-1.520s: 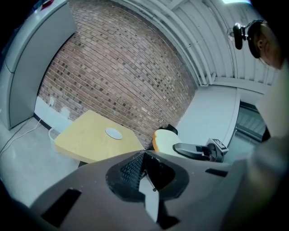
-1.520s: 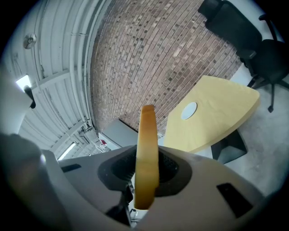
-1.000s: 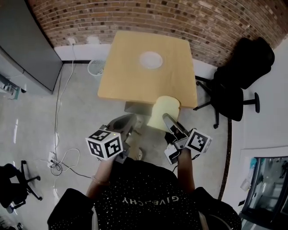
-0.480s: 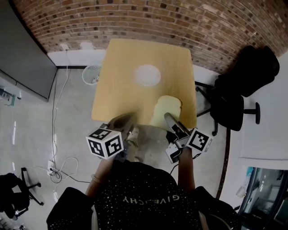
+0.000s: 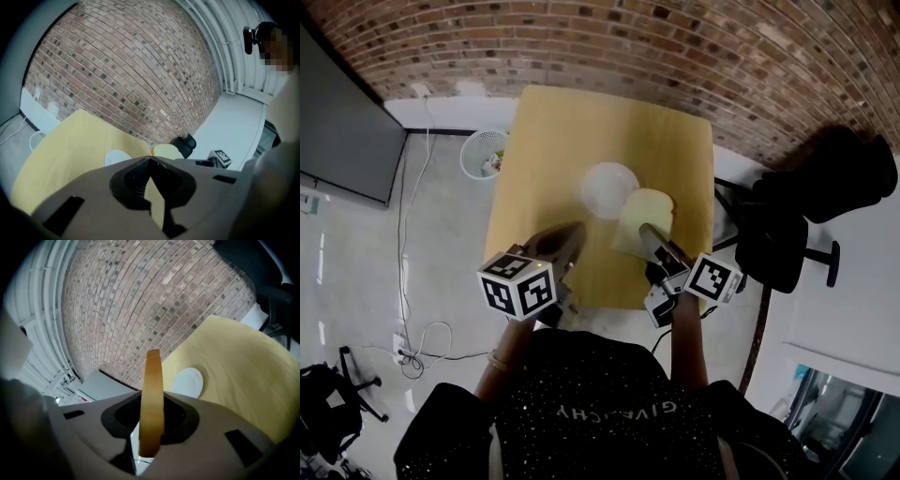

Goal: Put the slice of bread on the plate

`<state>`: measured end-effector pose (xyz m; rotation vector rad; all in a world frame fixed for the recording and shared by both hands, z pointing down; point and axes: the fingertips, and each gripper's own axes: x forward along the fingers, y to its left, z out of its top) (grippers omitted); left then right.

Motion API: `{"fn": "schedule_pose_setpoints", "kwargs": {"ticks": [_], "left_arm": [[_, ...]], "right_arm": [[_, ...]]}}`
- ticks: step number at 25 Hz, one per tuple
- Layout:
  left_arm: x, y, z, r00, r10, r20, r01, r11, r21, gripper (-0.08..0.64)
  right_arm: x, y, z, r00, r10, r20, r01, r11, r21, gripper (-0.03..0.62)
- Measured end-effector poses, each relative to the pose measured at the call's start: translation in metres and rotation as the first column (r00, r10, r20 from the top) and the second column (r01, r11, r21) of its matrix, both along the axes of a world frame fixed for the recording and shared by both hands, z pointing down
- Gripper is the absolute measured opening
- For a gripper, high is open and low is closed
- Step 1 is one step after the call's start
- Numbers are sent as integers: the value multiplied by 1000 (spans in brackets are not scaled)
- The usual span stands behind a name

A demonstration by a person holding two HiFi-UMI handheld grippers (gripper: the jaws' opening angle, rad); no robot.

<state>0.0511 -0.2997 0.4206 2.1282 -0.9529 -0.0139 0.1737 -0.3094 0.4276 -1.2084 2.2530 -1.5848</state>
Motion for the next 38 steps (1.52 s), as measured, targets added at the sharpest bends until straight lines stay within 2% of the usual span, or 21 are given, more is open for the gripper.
{"fn": "schedule_pose_setpoints", "kwargs": {"ticks": [2,5,7,13,18,21,23,24,25,27,29,31,34,35,36,38], "left_arm": [[1,-21,9,999,-10,-42,9,1000,-27,9],[6,-48,29,993,-29,-119,19,996,-82,9],[5,-59,45,990,-43,-134,27,993,-116,9],[-6,-77,82,960,-132,-246,65,963,-261,9],[-10,-89,98,956,-143,-255,66,956,-287,9],[-14,-89,103,949,-160,-273,71,948,-309,9],[-14,-87,104,945,-164,-283,68,945,-320,9],[-14,-87,104,944,-162,-286,64,944,-324,9],[-13,-86,104,944,-160,-289,60,944,-326,9],[-12,-86,101,942,-156,-297,54,945,-323,9],[-14,-86,98,942,-153,-299,55,948,-313,9],[-15,-83,96,944,-150,-294,56,950,-306,9],[-14,-77,92,945,-145,-292,53,952,-300,9],[-14,-76,89,946,-141,-293,51,954,-295,9],[-13,-74,85,947,-135,-293,48,957,-286,9],[-9,-69,77,952,-118,-284,42,964,-261,9]], "right_arm": [[-4,-22,24,998,-33,-62,29,997,-66,97],[-10,-57,51,988,-71,-139,56,992,-111,97],[-15,-79,68,979,-93,-179,68,988,-140,97],[-42,-114,105,969,-175,-174,133,964,-229,97],[-55,-126,130,970,-191,-153,142,949,-280,97],[-55,-127,140,964,-191,-183,130,944,-302,98],[-54,-128,143,954,-191,-232,112,943,-315,103],[-52,-128,144,942,-195,-273,104,944,-315,117],[-51,-129,144,925,-202,-322,99,945,-311,157],[-48,-129,143,884,-216,-415,93,951,-296,276],[-43,-132,139,858,-194,-475,65,959,-275,345],[-30,-132,134,839,-145,-525,9,967,-253,379],[-3,-126,125,796,-89,-599,-57,974,-220,391],[3,-122,121,792,-76,-606,-66,976,-209,391],[7,-118,115,801,-60,-596,-71,979,-194,391],[5,-110,98,857,-14,-516,-69,988,-141,390]]}}
